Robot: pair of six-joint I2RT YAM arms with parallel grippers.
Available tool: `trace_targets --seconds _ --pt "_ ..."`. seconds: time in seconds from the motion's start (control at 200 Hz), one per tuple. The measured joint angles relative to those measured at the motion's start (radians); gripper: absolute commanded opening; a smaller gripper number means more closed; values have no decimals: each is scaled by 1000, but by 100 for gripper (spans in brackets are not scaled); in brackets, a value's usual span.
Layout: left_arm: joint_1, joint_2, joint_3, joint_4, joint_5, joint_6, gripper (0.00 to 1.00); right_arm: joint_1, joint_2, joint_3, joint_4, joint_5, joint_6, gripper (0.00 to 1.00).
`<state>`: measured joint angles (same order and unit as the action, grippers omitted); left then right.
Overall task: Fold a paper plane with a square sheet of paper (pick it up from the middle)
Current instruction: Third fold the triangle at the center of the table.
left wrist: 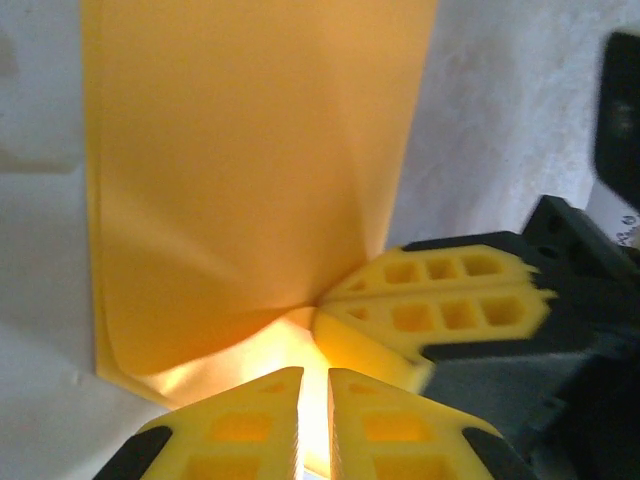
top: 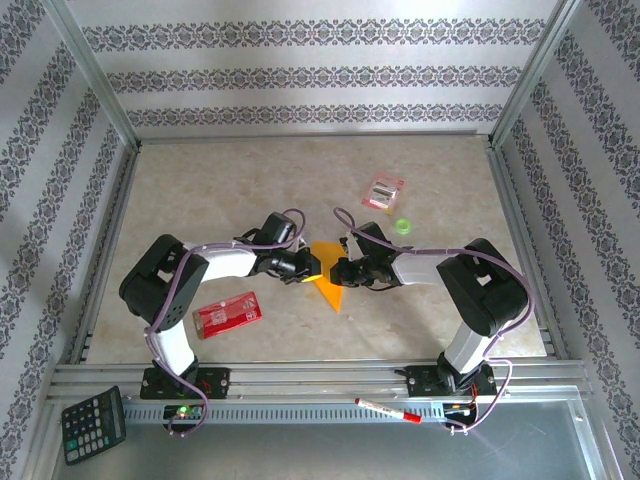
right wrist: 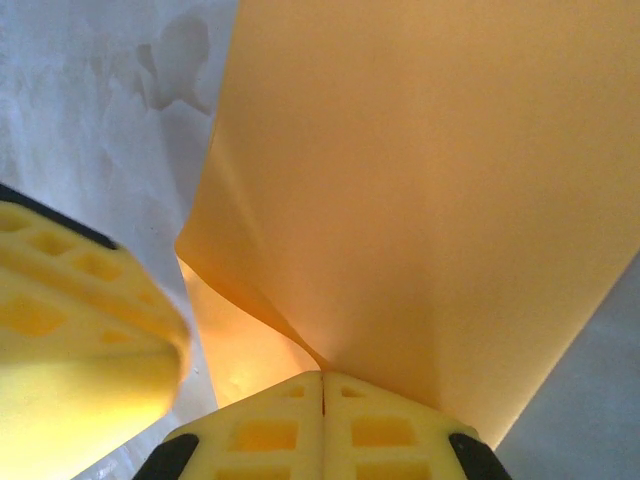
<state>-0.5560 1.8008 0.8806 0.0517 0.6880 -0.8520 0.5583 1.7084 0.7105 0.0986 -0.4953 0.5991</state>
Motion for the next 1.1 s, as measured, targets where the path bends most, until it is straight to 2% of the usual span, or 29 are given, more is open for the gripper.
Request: trace_targets --seconds 0.13,0.52,0.625,0.914,1.099 --pt "2 50 4 0 3 12 12 0 0 0 0 0 0 0" --pt "8 57 10 -8 4 42 4 0 0 1 -2 0 -2 0" --pt "10 58 9 -8 6 54 0 0 0 6 -12 0 -4 3" --pt "10 66 9 -5 16 77 0 -10 -6 32 -89 6 -34 14" --pt "10 67 22 -32 9 108 0 -55 -81 39 -204 30 -63 20"
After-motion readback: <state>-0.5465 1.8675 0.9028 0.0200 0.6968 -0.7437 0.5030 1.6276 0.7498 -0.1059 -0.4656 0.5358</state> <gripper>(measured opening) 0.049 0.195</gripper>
